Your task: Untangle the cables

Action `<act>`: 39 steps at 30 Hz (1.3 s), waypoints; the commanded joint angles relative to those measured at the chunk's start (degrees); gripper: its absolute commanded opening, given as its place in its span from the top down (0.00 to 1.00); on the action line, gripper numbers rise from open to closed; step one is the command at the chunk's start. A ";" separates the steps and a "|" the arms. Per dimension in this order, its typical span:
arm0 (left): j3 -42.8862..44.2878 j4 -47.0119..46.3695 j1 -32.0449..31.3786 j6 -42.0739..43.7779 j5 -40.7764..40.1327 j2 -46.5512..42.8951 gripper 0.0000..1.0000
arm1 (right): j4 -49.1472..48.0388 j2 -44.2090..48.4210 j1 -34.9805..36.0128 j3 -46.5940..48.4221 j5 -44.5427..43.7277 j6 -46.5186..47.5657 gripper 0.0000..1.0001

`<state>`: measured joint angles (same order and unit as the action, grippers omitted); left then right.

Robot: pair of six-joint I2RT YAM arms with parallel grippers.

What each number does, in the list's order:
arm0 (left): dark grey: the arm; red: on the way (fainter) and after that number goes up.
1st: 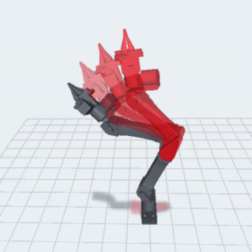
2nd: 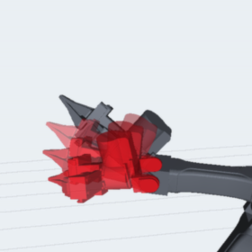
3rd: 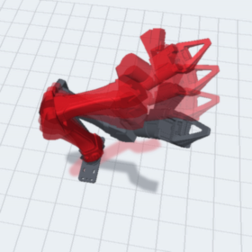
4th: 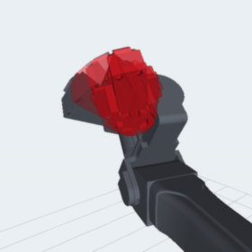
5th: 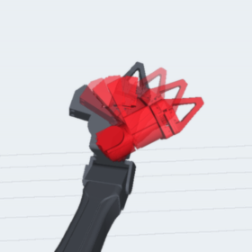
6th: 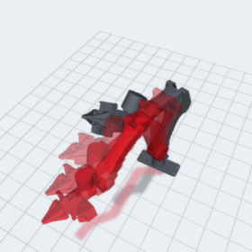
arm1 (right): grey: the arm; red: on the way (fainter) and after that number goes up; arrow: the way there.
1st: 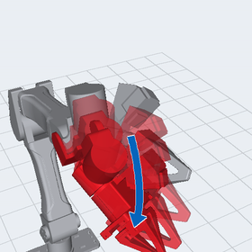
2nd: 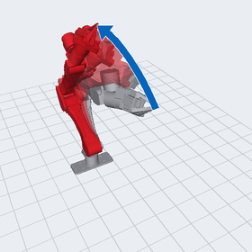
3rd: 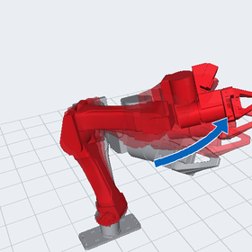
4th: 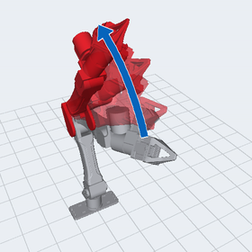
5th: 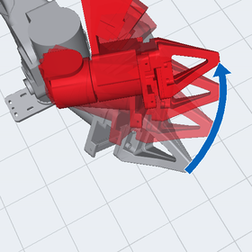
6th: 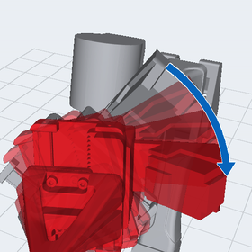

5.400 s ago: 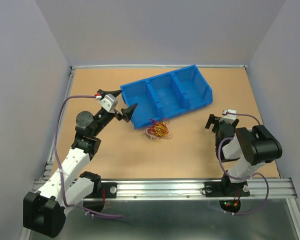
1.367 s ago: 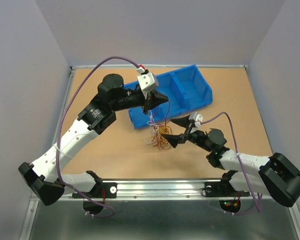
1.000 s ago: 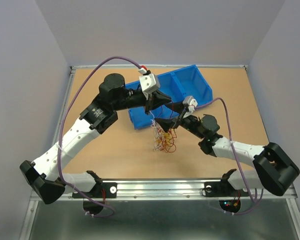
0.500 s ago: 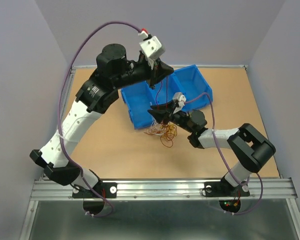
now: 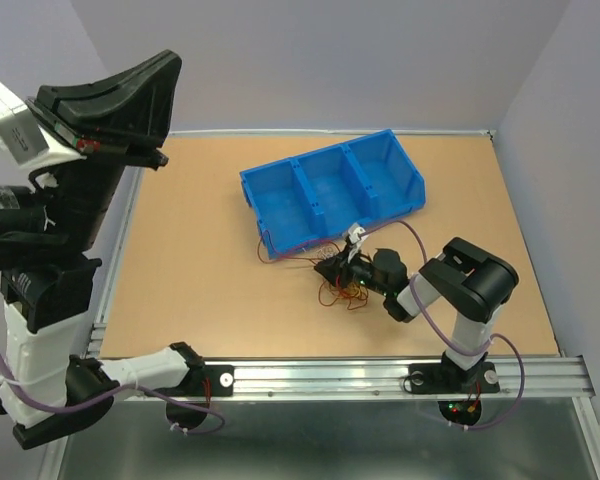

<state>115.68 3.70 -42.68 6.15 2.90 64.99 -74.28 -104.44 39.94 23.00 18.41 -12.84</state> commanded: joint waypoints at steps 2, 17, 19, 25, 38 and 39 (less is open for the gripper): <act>-16.42 -0.19 -0.21 4.73 7.99 1.63 1.00 | -17.04 4.94 0.49 -3.58 -0.31 -0.69 0.83; -64.08 -8.98 -0.48 21.53 29.79 -2.35 0.01 | -16.95 13.56 0.57 -9.90 -4.08 -0.96 0.91; -65.05 -9.07 -0.74 22.32 31.63 -0.49 0.01 | -16.95 14.79 0.49 -10.52 -5.49 -0.96 0.91; -64.62 -9.42 -1.09 22.59 34.11 6.19 0.02 | -16.95 16.90 0.49 -12.19 -7.16 -0.34 0.92; -60.58 -9.68 -3.29 21.62 31.21 19.29 0.30 | -16.95 19.10 0.57 -13.42 -8.13 -0.08 0.92; -60.22 -9.51 -3.38 21.53 30.86 20.34 0.38 | -16.95 19.10 0.49 -13.42 -7.96 -0.08 0.93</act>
<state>51.77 -4.03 -44.99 27.66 33.61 83.88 -74.13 -86.04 40.16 10.41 11.33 -13.69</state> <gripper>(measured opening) 0.705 0.121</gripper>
